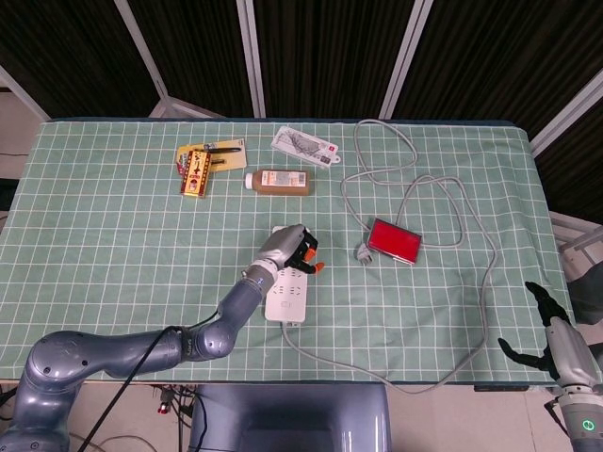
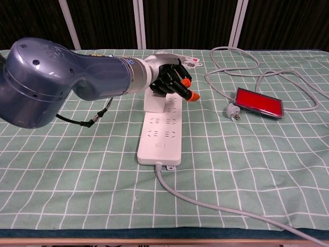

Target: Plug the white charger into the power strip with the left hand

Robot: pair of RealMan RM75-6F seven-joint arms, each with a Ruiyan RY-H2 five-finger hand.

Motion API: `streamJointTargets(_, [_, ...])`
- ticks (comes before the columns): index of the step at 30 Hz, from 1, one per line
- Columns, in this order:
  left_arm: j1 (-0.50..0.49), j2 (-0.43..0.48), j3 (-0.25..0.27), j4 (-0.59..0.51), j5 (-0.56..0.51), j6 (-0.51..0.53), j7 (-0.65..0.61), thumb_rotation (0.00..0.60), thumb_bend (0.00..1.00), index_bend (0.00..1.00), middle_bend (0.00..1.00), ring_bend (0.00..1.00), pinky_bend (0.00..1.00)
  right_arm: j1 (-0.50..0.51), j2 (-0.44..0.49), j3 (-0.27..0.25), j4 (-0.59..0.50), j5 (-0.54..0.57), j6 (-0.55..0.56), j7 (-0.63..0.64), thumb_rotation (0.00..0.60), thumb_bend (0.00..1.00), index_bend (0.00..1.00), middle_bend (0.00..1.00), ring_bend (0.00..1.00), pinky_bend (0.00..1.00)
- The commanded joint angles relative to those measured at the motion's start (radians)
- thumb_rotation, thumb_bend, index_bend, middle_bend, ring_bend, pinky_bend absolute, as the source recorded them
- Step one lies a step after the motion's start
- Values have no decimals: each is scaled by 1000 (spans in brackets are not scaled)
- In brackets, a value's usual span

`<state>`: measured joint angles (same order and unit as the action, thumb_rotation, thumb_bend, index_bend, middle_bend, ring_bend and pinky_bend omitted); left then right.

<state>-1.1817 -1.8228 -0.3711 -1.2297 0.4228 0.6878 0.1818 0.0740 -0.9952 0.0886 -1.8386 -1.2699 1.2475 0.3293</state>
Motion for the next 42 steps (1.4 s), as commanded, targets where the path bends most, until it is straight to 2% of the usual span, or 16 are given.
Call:
streamJointTargets(1, [4,3,3,-2,-1,3,-2,600,270,869,1000,1000,1000,0,0,0,0,0,0,0,600,338,0,0,0,0])
streamJointTargets(15, [24,10,11,-6,13,8,-15,600,270,858,1000,1000,1000,-1,-2,-1,1,-4,3,-5,600,337,0,0,0,0])
streamJointTargets(22, [28,2,2,0,37,19,-30,600,270,771,945,995,1000,-1,-3,-2,2,-4,3,-5,600,338,0,0,0,0])
streamJointTargets(24, [33,7,-9,-4,66,57,-31,600,268,743,922,976,1000,-1,-3,-1,4,-4,4,-5,600,339,0,0,0,0])
streamJointTargets(26, [40,14,-24,-15,96,96,-40,600,268,680,872,922,990,-1,-3,-2,5,-6,5,-5,600,338,0,0,0,0])
streamJointTargets(29, [59,47,-55,-55,152,159,-59,600,268,568,764,814,904,-2,-4,-2,6,-8,8,-7,600,338,0,0,0,0])
streamJointTargets(34, [129,152,-60,-185,264,258,-74,600,268,473,552,591,650,-3,-6,-3,7,-12,12,-14,600,338,0,0,0,0])
streamJointTargets(37, [198,243,-28,-295,321,311,-66,600,267,398,420,434,501,-4,-9,-5,9,-19,16,-19,600,337,0,0,0,0])
streamJointTargets(42, [335,404,75,-473,439,417,-33,600,199,203,205,206,326,-6,-15,-10,17,-37,30,-35,600,338,0,0,0,0])
